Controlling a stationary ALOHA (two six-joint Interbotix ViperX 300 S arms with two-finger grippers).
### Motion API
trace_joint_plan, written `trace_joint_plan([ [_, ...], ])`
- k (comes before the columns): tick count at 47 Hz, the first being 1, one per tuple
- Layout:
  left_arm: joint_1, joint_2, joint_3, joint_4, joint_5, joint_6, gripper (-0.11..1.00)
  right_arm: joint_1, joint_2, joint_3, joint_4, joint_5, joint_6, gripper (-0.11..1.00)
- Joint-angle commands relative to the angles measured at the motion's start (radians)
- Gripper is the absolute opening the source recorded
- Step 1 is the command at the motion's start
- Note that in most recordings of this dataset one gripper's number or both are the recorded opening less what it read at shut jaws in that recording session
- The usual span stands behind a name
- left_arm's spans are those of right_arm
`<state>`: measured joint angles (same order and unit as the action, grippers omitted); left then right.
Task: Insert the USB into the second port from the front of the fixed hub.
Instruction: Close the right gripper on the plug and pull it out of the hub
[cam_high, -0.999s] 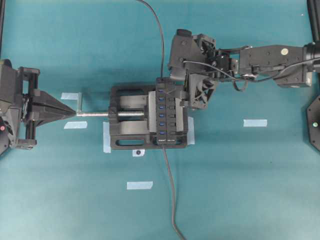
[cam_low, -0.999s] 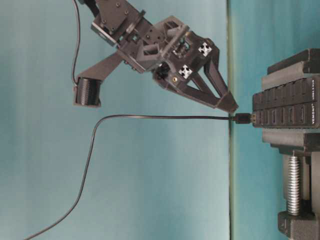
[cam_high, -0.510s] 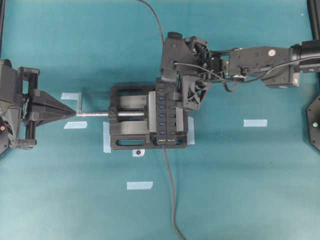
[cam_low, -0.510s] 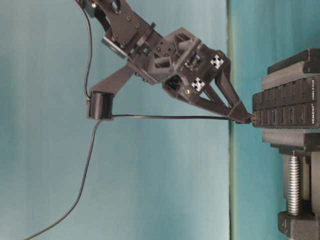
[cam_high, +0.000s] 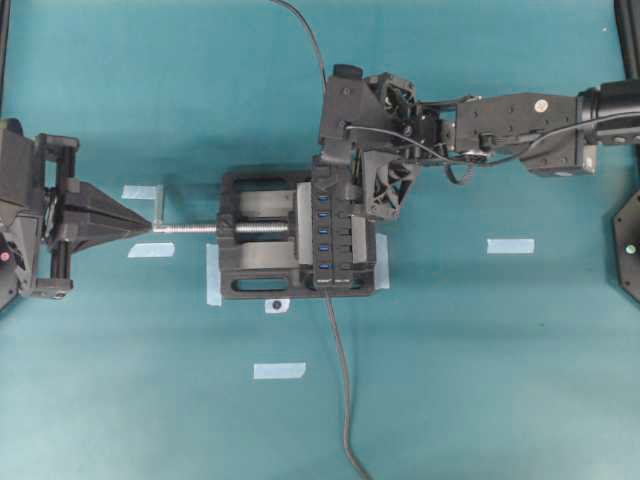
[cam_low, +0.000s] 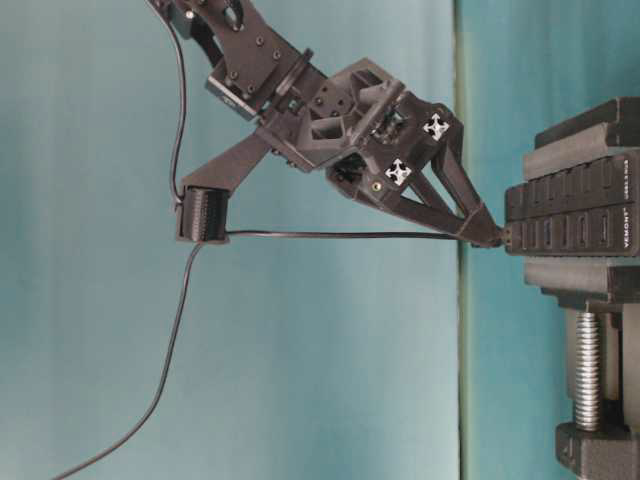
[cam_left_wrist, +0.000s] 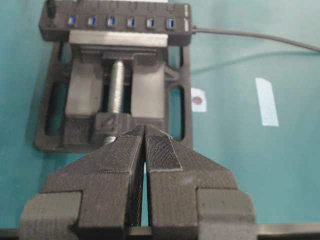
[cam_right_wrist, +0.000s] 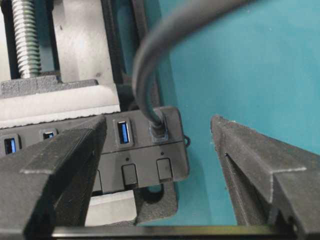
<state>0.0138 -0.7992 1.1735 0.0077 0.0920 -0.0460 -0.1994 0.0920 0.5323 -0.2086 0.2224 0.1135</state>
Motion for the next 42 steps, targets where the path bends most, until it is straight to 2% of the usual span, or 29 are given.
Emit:
trace_joint_plan([
  [1, 0.002, 0.003, -0.011, 0.002, -0.006, -0.003, 0.0, 0.005, -0.014, -0.026, 0.002, -0.008, 0.005, 0.85],
  [25, 0.002, 0.002, -0.009, 0.002, -0.006, -0.003, 0.0, 0.005, 0.006, -0.043, 0.002, -0.003, 0.003, 0.82],
  [34, 0.002, 0.002, -0.009, 0.002, -0.005, -0.003, 0.0, 0.003, 0.008, -0.041, 0.002, 0.005, 0.003, 0.68],
  [42, 0.002, 0.002, -0.009, 0.002, -0.005, -0.003, 0.0, 0.006, 0.006, -0.044, 0.002, 0.009, 0.003, 0.49],
])
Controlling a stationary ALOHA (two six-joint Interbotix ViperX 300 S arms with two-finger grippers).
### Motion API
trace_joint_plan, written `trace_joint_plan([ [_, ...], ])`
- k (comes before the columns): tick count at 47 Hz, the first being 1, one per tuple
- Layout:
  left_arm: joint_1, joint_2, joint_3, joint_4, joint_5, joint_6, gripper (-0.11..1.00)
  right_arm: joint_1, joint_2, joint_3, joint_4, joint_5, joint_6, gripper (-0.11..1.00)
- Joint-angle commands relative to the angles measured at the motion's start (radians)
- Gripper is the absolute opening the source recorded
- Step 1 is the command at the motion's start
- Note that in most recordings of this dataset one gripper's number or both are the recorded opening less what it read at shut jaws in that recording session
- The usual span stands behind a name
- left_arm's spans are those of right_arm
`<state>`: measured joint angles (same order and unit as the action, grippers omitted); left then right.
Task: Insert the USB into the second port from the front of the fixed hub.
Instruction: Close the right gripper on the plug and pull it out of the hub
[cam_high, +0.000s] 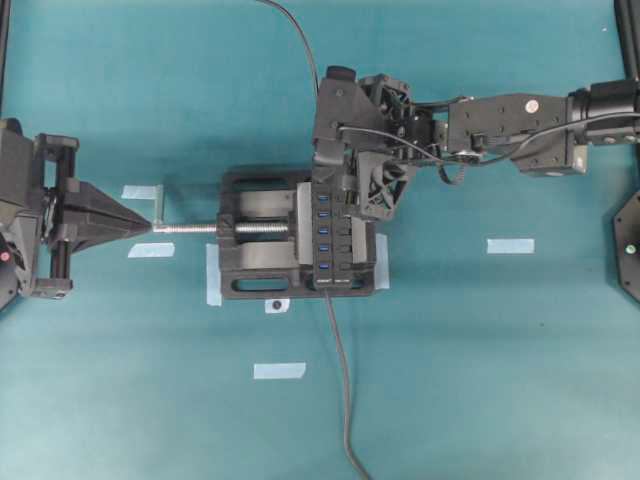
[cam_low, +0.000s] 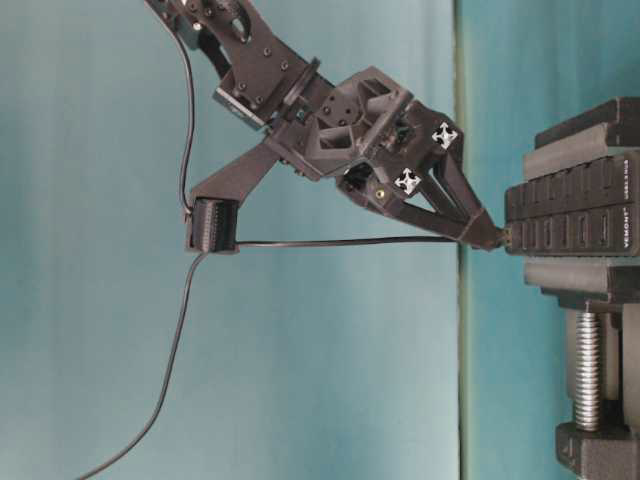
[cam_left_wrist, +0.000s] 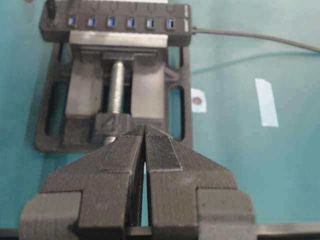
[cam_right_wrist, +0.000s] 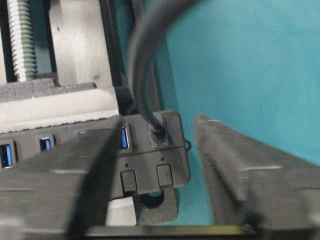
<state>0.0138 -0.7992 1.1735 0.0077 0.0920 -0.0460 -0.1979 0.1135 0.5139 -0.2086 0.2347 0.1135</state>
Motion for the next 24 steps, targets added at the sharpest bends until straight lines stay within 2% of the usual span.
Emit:
trace_joint_plan([
  [1, 0.002, 0.002, -0.009, 0.002, -0.005, -0.005, 0.0, 0.005, -0.017, -0.026, 0.002, -0.003, 0.003, 0.47],
  [12, 0.002, 0.002, -0.009, 0.002, -0.006, -0.005, 0.0, 0.009, -0.02, -0.023, 0.002, -0.005, 0.002, 0.15],
  [20, 0.002, 0.002, -0.009, 0.002, -0.005, -0.003, 0.0, 0.011, -0.025, -0.021, 0.002, -0.008, 0.0, 0.05],
  [24, 0.002, 0.002, -0.008, 0.0, -0.005, -0.005, 0.0, 0.012, -0.026, -0.021, 0.002, -0.006, 0.0, 0.04],
])
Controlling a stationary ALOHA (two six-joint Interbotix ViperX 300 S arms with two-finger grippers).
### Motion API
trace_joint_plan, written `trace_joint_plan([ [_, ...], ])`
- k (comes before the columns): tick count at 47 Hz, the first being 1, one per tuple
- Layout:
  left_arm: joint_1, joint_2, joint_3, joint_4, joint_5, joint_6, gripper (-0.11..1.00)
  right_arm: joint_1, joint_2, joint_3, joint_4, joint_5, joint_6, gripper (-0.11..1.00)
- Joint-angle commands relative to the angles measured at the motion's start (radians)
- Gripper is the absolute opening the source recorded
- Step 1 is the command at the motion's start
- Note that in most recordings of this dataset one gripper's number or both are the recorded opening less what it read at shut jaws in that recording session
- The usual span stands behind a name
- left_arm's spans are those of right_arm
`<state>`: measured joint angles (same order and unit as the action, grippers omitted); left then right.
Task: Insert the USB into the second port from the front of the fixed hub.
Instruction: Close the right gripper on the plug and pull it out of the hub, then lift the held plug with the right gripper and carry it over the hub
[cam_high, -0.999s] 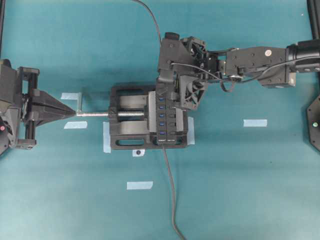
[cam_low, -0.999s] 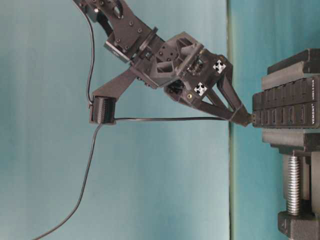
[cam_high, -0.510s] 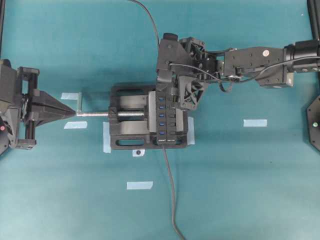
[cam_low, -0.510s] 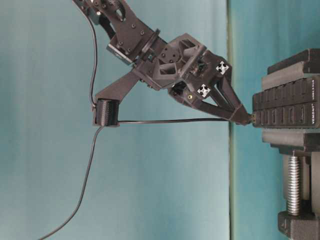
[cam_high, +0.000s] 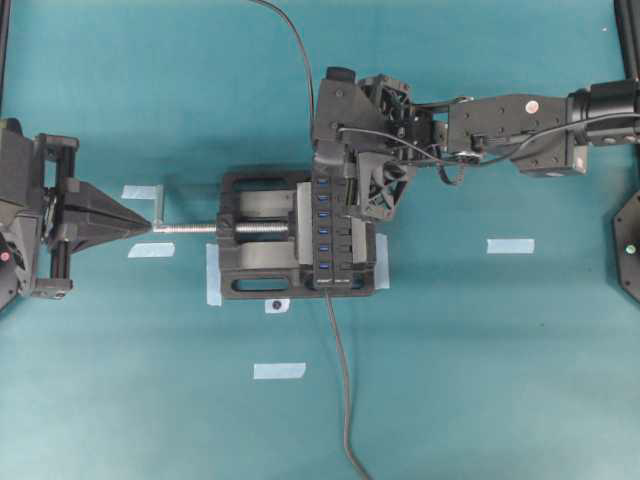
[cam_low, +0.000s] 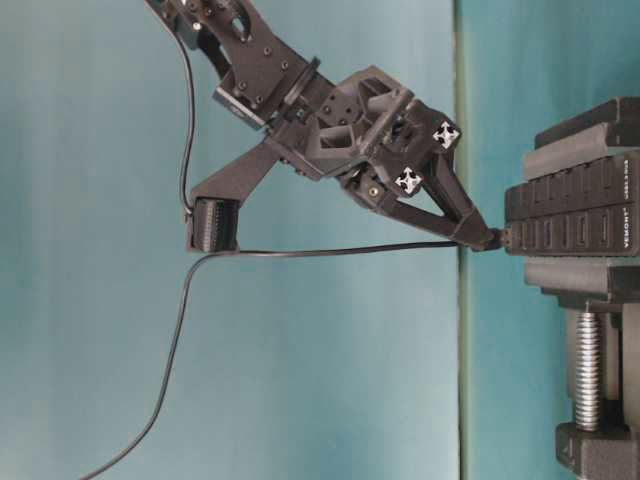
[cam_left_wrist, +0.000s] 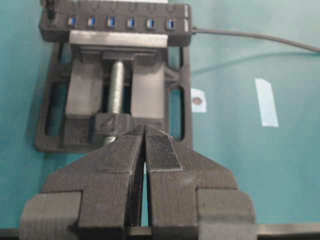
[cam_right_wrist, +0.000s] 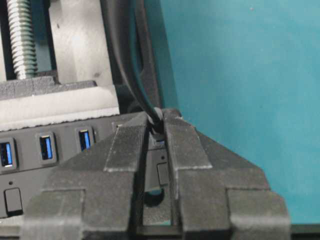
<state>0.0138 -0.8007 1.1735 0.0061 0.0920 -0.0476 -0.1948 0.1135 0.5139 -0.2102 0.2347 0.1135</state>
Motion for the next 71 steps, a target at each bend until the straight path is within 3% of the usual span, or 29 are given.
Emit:
trace_joint_plan([
  [1, 0.002, 0.003, -0.008, 0.003, -0.006, -0.002, 0.0, 0.009, -0.026, -0.021, 0.003, -0.006, 0.0, 0.04],
  [71, 0.002, 0.003, -0.006, 0.003, -0.006, -0.003, 0.0, 0.037, -0.161, 0.017, 0.003, -0.002, 0.005, 0.04],
])
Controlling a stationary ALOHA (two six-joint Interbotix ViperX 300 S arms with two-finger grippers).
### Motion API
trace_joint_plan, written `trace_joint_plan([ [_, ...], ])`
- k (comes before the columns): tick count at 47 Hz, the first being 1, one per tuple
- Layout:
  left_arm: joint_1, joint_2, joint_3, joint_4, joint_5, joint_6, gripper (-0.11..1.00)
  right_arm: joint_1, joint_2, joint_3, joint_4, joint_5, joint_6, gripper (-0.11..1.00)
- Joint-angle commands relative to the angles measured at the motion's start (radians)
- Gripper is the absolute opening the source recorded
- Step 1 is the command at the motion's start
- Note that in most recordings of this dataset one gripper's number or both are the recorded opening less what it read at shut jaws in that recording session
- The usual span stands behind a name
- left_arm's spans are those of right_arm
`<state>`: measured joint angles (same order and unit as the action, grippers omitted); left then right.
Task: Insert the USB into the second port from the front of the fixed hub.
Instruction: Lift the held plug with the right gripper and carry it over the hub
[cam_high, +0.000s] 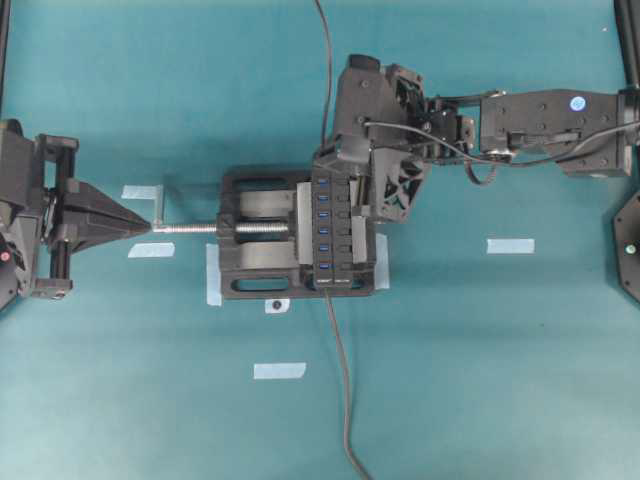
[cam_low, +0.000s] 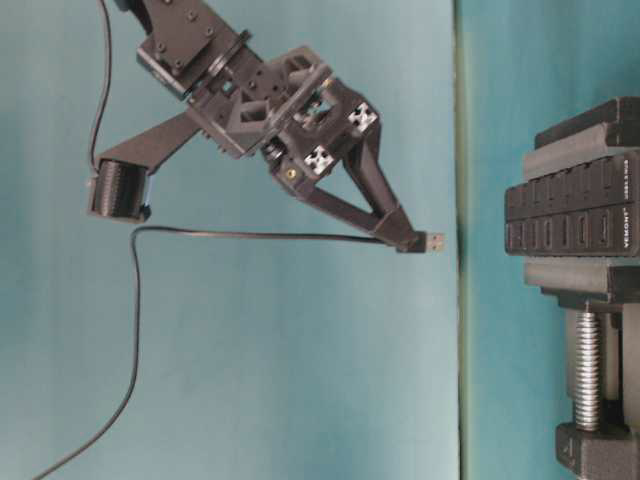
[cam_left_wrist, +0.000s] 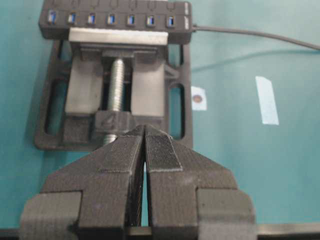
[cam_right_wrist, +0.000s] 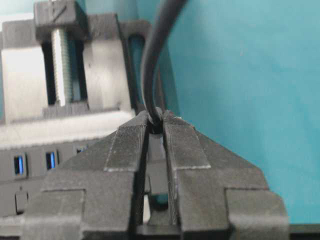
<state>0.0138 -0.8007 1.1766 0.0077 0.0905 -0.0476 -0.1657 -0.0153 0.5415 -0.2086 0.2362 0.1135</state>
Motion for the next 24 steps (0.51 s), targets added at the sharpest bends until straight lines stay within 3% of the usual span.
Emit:
trace_joint_plan([
  [1, 0.002, 0.003, -0.009, 0.002, -0.003, -0.003, 0.0, 0.009, -0.032, -0.011, 0.002, -0.003, 0.003, 0.04],
  [24, 0.002, 0.003, -0.009, 0.002, -0.003, -0.003, 0.0, 0.021, -0.038, -0.011, 0.002, 0.025, 0.005, 0.04],
])
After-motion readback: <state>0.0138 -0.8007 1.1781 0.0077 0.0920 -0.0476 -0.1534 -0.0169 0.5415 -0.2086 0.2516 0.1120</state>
